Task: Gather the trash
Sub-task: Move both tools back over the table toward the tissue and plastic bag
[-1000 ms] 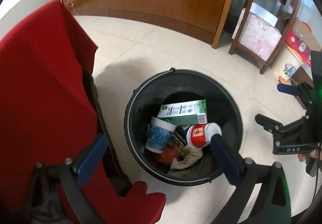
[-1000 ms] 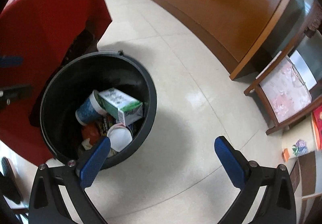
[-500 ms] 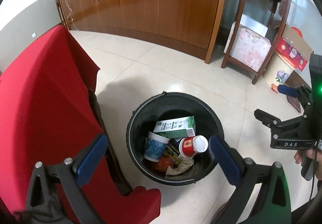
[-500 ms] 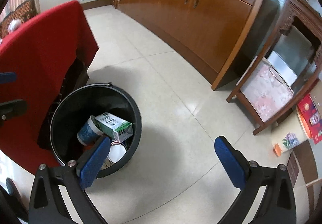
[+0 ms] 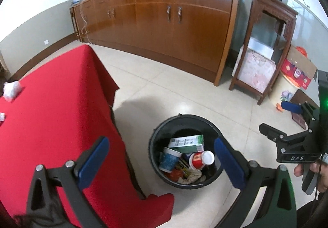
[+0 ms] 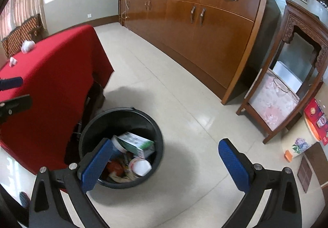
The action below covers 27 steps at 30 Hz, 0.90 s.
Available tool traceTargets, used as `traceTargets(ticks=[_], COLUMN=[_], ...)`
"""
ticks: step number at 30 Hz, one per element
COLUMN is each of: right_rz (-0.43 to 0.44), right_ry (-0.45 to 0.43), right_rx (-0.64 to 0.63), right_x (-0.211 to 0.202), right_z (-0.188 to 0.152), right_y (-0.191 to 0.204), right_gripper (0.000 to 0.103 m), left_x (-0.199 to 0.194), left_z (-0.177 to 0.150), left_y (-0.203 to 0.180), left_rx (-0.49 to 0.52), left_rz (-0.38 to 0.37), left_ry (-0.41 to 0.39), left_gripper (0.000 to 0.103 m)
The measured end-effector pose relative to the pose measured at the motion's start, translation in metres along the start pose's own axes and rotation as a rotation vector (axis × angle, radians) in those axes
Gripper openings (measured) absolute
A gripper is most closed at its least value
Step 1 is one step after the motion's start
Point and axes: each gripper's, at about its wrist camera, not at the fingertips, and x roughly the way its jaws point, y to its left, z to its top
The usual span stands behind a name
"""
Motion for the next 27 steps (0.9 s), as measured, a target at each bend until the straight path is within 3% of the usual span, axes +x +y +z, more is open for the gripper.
traceTargets(ticks=[7, 10, 15, 18, 22, 27], right_rz=[0.117, 0.156, 0.211, 0.258, 0.299, 0.347], right_ry=[-0.093, -0.079, -0.114, -0.13, -0.137, -0.136], right_rx=[-0.006, -0.055, -0.132, -0.181, -0.247, -0.306], right_x=[-0.02, -0.024, -0.031, -0.029, -0.018, 0.004], right_z=[0.036, 0.056, 0.083, 0.099, 0.12, 0.155], right_y=[0.056, 0.093, 0.155, 0.191, 0.239, 0.301], right_gripper=[0.103, 0.103, 0.103, 0.103, 0.103, 0.103], left_x=[-0.03, -0.043, -0.061, -0.072, -0.079, -0.065], left_z=[-0.004, -0.011, -0.025, -0.032, -0.039, -0.037], left_y=[0.052, 0.088, 0.165, 0.211, 0.278, 0.325], left_rx=[-0.062, -0.117, -0.229, -0.284, -0.405, -0.432], left_rz=[0.064, 0.124, 0.226, 0.329, 0.379, 0.442], left_ry=[-0.05, -0.066, -0.087, -0.091, -0.105, -0.088], left_gripper=[0.103, 0.103, 0.103, 0.103, 0.103, 0.103])
